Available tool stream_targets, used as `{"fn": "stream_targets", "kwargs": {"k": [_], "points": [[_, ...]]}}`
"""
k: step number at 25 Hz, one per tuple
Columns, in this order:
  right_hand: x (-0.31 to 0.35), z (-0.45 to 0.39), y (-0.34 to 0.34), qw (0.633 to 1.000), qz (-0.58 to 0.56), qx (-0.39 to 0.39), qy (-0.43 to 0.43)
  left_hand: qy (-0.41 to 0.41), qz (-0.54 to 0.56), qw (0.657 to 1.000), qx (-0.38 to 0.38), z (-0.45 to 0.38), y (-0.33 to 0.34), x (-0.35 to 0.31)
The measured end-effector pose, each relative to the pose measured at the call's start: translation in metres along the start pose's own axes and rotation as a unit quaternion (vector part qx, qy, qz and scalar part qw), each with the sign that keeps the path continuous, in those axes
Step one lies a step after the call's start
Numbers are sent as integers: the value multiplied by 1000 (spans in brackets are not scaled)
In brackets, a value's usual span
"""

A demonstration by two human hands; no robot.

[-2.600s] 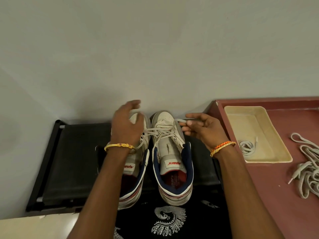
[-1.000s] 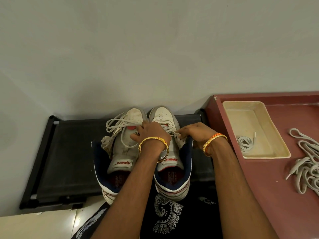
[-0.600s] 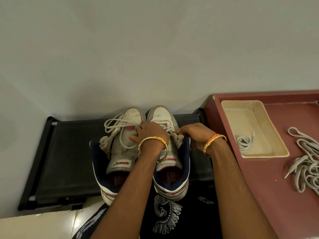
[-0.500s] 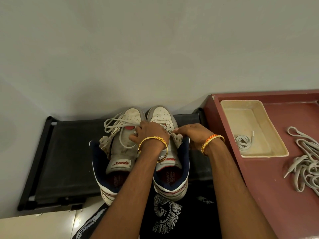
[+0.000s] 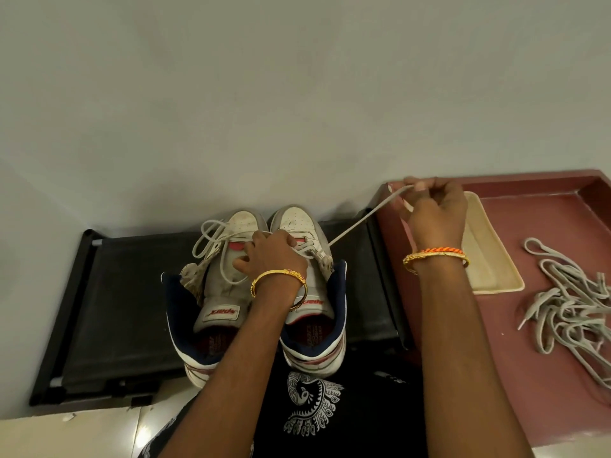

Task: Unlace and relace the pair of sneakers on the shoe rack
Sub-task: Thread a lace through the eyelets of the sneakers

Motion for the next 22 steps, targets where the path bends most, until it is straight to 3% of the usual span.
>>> {"fn": "stream_targets", "kwargs": {"k": [2,3,5,6,8,9,12,17,20,22], "points": [[9,3,2,993,-120,-16,16,0,0,1000,-18,5,-4,0],[7,8,5,995,-96,2,19,10,-1,999,-42,8,-6,2],[-20,18,11,985,117,127,8,86,25,990,-111,15,-11,6],[-37,23,14,950,226,215,6,151,64,979,-123,20,-12,7],[-65,34,14,876,339,341,41,251,111,959,-66,34,-9,9],[-72,37,13,859,358,363,56,278,96,955,-33,42,-4,9],[-74,42,10,866,364,338,50,320,32,946,-42,52,8,12],[-50,43,5,928,289,236,2,337,-22,935,-110,51,9,19],[-4,37,-2,985,109,129,-24,327,-81,934,-117,51,12,20],[33,33,-6,993,-33,105,-40,321,-83,936,-118,50,12,20]]}}
Point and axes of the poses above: each hand's wrist, its own z-axis away from the middle knuckle, its own y-axis out of the palm, x = y × z, the point moved 1 cm from there along -z, towards the middle knuckle, and after that the axes turned 7 degrees about -y, right-handed, at the moved point
